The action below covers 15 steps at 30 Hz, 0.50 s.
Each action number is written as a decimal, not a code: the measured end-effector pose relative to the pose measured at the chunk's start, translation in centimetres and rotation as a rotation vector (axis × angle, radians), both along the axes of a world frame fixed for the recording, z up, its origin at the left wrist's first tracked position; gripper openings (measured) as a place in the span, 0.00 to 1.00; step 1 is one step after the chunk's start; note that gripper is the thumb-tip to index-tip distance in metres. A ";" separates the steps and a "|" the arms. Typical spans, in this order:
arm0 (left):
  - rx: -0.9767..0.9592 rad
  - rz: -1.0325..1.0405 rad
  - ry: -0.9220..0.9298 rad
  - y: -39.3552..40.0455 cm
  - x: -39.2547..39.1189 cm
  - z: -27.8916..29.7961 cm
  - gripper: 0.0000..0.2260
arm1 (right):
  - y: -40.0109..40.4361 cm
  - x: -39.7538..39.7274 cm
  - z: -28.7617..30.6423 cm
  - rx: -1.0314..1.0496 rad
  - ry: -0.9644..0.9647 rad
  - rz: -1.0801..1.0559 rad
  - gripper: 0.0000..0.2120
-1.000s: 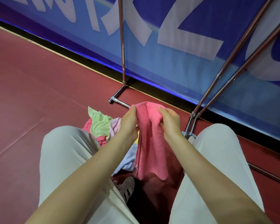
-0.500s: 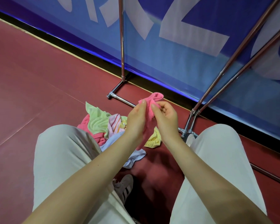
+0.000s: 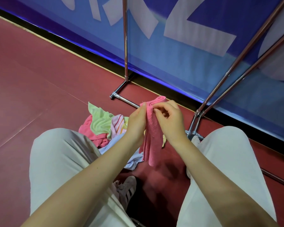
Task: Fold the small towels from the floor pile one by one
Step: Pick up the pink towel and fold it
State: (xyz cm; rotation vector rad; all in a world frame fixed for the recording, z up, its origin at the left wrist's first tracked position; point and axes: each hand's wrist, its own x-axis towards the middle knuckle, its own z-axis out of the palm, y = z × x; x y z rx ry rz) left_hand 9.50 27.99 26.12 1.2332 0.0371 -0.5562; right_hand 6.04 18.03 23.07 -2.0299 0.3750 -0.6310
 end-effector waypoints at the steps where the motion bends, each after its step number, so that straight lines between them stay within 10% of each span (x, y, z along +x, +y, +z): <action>1: 0.016 0.001 0.003 0.0 0.0 -0.2 0.14 | -0.2 0.1 -0.1 -0.025 0.003 -0.027 0.07; 15: 0.304 0.116 0.033 0.2 -0.7 -0.5 0.16 | -0.1 -0.7 -1.5 0.154 0.272 -0.184 0.18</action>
